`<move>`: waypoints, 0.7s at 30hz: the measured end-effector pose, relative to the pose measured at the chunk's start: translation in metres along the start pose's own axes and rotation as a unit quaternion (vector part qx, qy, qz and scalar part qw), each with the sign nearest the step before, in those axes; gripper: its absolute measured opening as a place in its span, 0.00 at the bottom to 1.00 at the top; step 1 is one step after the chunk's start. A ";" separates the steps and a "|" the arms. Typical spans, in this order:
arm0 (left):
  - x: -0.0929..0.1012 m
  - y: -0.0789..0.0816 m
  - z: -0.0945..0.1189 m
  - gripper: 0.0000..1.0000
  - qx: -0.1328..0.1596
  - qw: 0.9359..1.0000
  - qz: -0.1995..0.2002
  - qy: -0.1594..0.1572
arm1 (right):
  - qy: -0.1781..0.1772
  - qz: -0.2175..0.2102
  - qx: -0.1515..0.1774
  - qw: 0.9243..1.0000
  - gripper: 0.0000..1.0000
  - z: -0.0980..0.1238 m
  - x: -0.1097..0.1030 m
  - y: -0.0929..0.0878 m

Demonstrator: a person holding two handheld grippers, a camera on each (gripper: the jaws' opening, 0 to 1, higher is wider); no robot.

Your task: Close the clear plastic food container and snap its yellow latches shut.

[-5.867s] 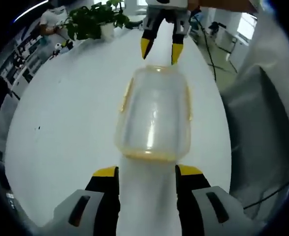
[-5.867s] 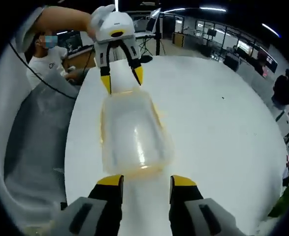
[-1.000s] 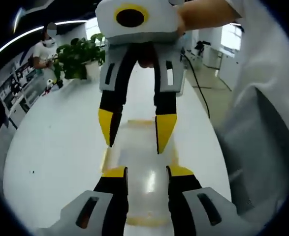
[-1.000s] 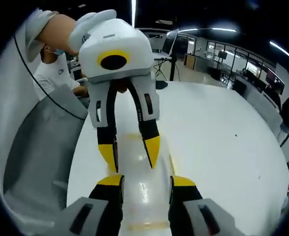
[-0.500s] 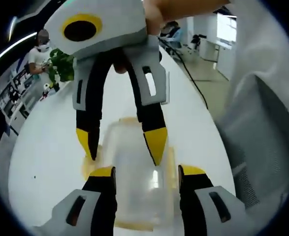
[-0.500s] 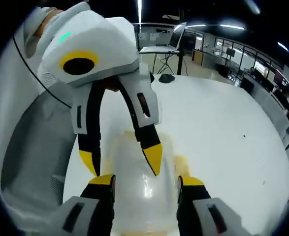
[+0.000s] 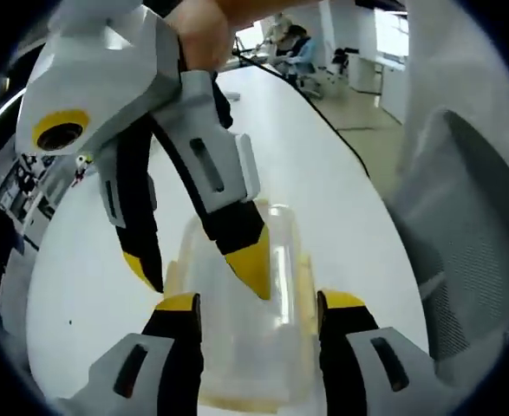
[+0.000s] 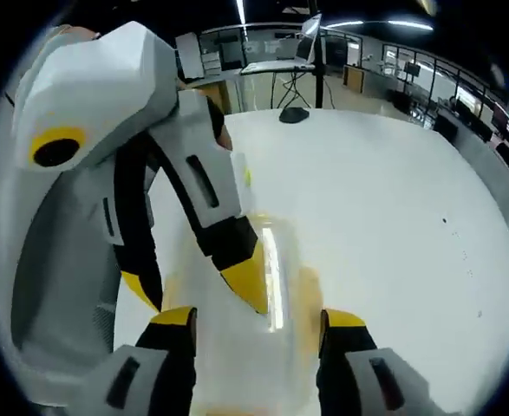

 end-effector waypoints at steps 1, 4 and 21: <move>0.001 -0.001 -0.001 0.51 -0.003 1.000 -0.007 0.001 | 0.000 -0.005 -0.001 1.000 0.53 -0.001 0.003 0.000; 0.000 -0.002 -0.002 0.51 0.000 1.000 -0.009 0.006 | 0.008 -0.015 -0.009 1.000 0.54 -0.002 0.003 0.000; 0.000 -0.003 -0.007 0.53 -0.026 0.998 -0.035 0.033 | 0.029 -0.004 -0.061 0.998 0.50 -0.005 0.000 0.001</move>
Point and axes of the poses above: the point that each gripper's makers call its tool centre point, and the gripper's own axes: z roughly backward along the fingers, x roughly to its right, y roughly out of its top, the point moved 1 cm from there along z, roughly backward along the fingers, and after that the axes turned 3 degrees about z, right-handed, at the moved point
